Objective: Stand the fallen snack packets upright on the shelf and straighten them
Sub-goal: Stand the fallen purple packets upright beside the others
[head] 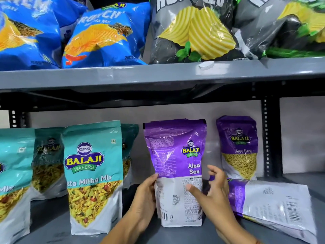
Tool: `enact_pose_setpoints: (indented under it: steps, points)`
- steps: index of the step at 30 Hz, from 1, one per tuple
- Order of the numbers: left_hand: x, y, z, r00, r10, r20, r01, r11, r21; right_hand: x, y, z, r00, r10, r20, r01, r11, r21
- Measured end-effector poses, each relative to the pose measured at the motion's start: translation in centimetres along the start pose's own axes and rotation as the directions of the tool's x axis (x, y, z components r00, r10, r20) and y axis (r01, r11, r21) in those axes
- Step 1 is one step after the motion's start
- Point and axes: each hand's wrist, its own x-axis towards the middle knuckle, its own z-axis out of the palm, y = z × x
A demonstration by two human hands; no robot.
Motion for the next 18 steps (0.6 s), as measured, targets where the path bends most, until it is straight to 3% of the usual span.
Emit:
enact_pose_setpoints:
  steps: [3,7,11,18]
  points:
    - [0.4,0.2,-0.2,0.988,-0.086,-0.126,0.091,0.995,0.037,-1.9,-0.3,0.9,0.993,0.067,0.093,-0.071,0.997,0.039]
    - [-0.4,-0.5,0.4,0.984,-0.155,-0.086,0.17,0.958,0.231,-3.0,-1.3,2.3,0.951,0.14,0.277,-0.116,0.988,-0.099]
    - [-1.4,-1.3,0.0,0.988,-0.078,-0.132,0.12,0.928,0.353,-2.4,-1.0,2.6,0.943,0.136,0.304,-0.117,0.99,-0.08]
    - [-1.9,-2.5,-0.1,0.991,-0.046,-0.128,0.088,0.932,0.351,-0.9,0.5,1.4,0.941,0.156,0.301,-0.187,0.979,0.079]
